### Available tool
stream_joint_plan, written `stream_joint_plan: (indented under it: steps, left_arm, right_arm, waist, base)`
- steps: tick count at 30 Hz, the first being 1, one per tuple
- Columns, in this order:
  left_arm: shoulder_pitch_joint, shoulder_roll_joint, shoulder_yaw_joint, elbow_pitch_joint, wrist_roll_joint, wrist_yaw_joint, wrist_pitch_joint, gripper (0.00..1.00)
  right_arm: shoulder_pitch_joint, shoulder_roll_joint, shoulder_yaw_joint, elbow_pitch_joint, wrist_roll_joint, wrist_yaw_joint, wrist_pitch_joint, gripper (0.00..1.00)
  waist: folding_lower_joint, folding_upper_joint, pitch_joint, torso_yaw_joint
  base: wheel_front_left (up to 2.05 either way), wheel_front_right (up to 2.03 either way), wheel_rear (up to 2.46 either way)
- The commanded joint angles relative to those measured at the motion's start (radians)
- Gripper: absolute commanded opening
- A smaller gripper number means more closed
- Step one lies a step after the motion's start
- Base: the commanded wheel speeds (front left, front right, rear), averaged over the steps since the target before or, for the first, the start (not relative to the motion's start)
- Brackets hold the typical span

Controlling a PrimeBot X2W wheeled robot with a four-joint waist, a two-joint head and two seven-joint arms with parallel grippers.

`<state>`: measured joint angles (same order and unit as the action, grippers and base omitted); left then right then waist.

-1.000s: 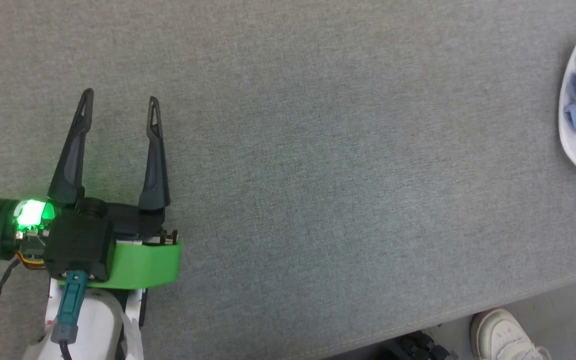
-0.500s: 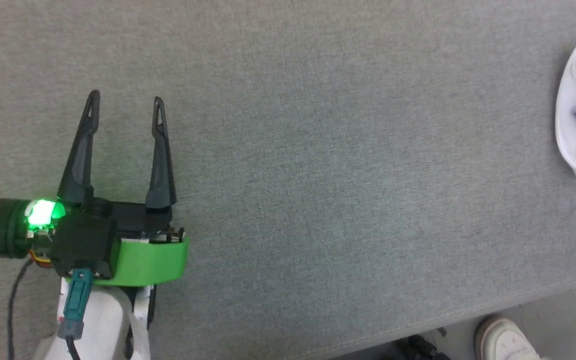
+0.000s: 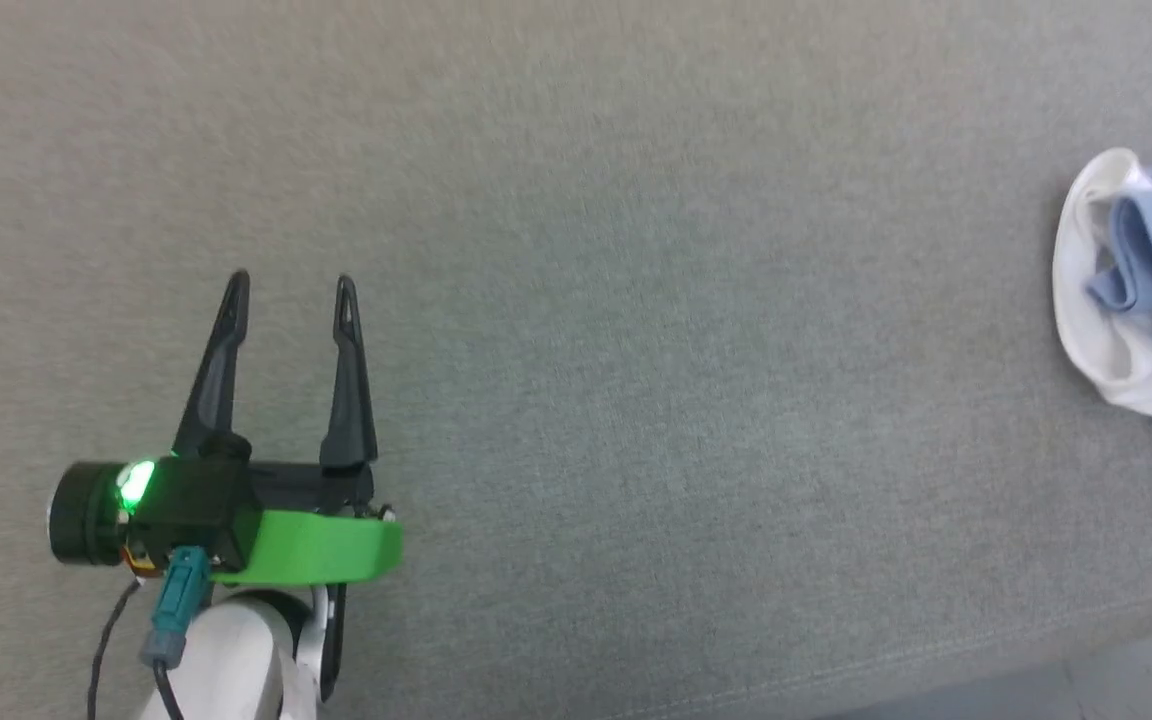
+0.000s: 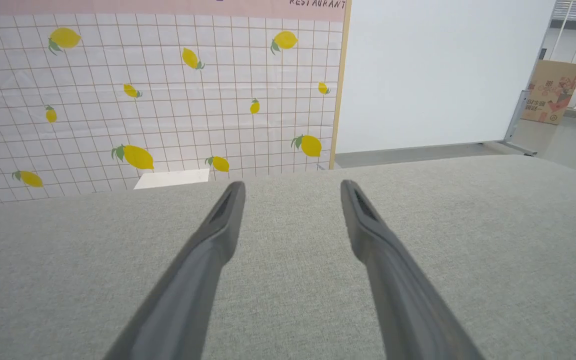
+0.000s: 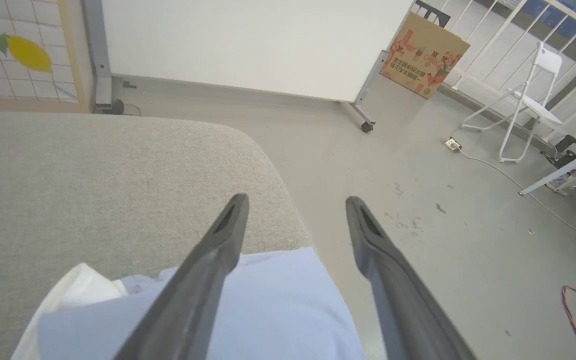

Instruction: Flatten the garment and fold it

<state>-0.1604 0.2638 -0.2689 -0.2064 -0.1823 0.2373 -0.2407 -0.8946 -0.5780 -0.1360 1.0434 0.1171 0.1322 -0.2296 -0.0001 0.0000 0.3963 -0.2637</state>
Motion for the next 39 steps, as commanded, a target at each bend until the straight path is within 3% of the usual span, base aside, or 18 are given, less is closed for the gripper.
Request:
stream_joint_plan:
  steps: [1, 6, 11, 17, 24, 31, 39]
  left_arm:
    - [0.013, -0.003, 0.008, 0.012, -0.02, -0.005, -0.007, 1.0]
    - [0.05, -0.028, 0.019, 0.048, -0.059, -0.006, -0.015, 1.0]
    - [0.087, -0.054, 0.025, 0.075, -0.084, -0.008, -0.019, 1.0]
    - [0.133, -0.074, 0.031, 0.104, -0.096, -0.012, -0.02, 1.0]
    - [0.184, -0.096, 0.039, 0.125, -0.091, -0.027, -0.021, 1.0]
    - [0.227, -0.122, 0.048, 0.154, -0.077, -0.047, -0.021, 1.0]
    - [0.301, -0.14, 0.08, 0.163, -0.064, -0.079, -0.021, 1.0]
  right_arm:
    - [0.028, 0.024, 0.01, -0.031, 0.022, -0.002, -0.01, 1.0]
    - [0.133, 0.094, 0.038, -0.169, 0.082, -0.002, -0.01, 1.0]
    - [0.315, 0.175, 0.009, -0.406, 0.12, -0.002, 0.018, 1.0]
    - [0.563, 0.299, -0.049, -0.775, 0.044, -0.002, 0.128, 1.0]
    - [0.777, 0.448, -0.062, -1.062, -0.058, -0.002, 0.227, 1.0]
    - [0.922, 0.519, -0.099, -1.109, -0.121, -0.002, 0.2, 1.0]
    - [1.013, 0.527, -0.104, -1.056, -0.07, -0.002, 0.146, 1.0]
  waist:
    - [0.0001, 0.0, -0.122, 0.057]
    - [0.0001, 0.0, -0.207, 0.107]
    - [0.0001, 0.0, -0.27, 0.16]
    - [0.0001, 0.0, -0.324, 0.208]
    - [0.0001, 0.0, -0.368, 0.239]
    - [0.0001, 0.0, -0.421, 0.251]
    - [0.0001, 0.0, -0.463, 0.226]
  base:
    - [0.0, 0.0, 0.0]
    - [0.0, 0.0, 0.0]
    - [0.0, 0.0, 0.0]
    - [0.0, 0.0, 0.0]
    - [0.0, 0.0, 0.0]
    - [0.0, 0.0, 0.0]
    - [0.0, 0.0, 0.0]
